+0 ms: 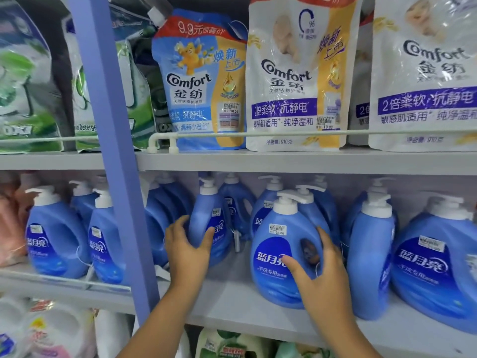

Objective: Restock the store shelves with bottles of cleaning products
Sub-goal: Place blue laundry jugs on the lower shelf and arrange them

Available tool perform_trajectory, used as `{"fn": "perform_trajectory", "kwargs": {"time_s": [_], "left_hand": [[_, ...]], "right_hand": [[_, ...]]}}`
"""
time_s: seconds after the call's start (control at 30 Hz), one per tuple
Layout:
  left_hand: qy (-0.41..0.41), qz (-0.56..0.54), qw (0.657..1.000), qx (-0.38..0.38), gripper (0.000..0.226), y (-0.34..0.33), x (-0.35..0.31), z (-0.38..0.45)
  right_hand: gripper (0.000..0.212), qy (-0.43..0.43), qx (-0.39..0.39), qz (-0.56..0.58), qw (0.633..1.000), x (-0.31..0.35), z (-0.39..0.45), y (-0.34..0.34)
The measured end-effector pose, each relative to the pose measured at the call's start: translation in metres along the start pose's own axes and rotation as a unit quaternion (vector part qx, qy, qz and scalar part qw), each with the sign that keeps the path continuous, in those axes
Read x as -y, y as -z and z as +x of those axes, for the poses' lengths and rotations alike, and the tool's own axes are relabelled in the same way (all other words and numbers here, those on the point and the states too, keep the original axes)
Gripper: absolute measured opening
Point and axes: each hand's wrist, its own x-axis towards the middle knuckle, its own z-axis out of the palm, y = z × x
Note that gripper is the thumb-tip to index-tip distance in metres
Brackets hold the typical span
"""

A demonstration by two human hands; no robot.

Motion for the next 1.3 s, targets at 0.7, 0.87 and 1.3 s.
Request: {"fn": "perform_trajectory", "kwargs": {"time_s": [0.7,0.87,1.3], "left_hand": [[0.111,-0.112,0.981,0.113,0.059,-0.047,0.030,0.048],[0.100,-0.062,0.981,0.156,0.061,-0.055,0.049,0.054],[0.080,-0.250,0.927,0.267,0.052,-0.016,-0.024,-0.043]], "right_hand": [[0.100,0.035,-0.001,0.040,0.999,-0.036,-0.001,-0.009],[0.099,0.044,0.004,0.037,0.998,-0.035,0.002,-0.009],[0.086,0.014,0.071,-0.015,0.997,-0.017,0.003,-0.014]]}}
